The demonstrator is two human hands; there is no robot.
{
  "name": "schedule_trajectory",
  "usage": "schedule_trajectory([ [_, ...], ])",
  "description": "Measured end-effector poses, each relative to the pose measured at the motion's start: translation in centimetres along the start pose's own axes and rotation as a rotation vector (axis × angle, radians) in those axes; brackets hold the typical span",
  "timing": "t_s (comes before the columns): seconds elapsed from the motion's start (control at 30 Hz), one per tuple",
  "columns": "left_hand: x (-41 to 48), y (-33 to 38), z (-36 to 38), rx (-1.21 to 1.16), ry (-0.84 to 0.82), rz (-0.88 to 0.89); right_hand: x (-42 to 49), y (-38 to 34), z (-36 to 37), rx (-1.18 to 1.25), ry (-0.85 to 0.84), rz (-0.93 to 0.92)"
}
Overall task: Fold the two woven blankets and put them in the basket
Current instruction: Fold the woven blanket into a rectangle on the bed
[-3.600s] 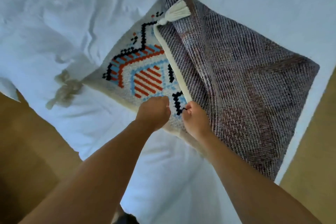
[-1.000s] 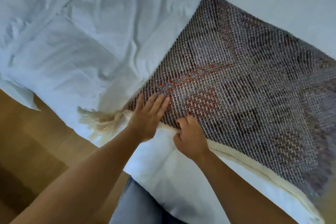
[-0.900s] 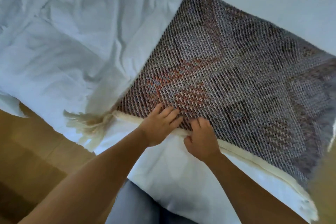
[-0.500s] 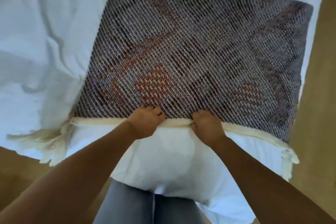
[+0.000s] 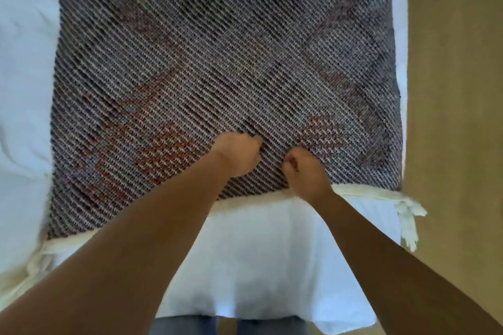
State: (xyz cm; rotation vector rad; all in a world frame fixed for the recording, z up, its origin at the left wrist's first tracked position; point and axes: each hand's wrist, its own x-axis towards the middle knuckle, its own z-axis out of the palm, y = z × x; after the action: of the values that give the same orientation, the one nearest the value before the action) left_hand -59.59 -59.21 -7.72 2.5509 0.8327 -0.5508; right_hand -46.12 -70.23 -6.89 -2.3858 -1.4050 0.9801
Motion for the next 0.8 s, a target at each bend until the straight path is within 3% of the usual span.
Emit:
schedule_trajectory([
  [0.2,8.6,6.8,-4.1,0.004,-0.017,-0.072,3.8,6.7,-7.0,0.052,0.078,0.059],
  [0.3,13.1,11.1,-6.2,-0.06,0.003,-0.109,5.2,10.3,-9.8,0.038,0.252,0.114],
  [0.4,18.1,15.3,-7.9,-0.148,0.07,-0.098,6.1,13.7,-11.7,0.127,0.414,0.313],
  [0.57,25.3,21.8,-8.7,-0.139,0.104,-0.22,5.7,17.9,-12.1,0.403,0.326,0.577],
  [0.67,27.3,24.1,-7.7,-0.075,0.0,-0.329,5.1,18.4,-11.3,0.482,0.197,0.597],
  [0.8,27.9,24.6,-6.7,-0.129,-0.088,-0.449,4.9,17.7,-10.9,0.51,0.208,0.571],
])
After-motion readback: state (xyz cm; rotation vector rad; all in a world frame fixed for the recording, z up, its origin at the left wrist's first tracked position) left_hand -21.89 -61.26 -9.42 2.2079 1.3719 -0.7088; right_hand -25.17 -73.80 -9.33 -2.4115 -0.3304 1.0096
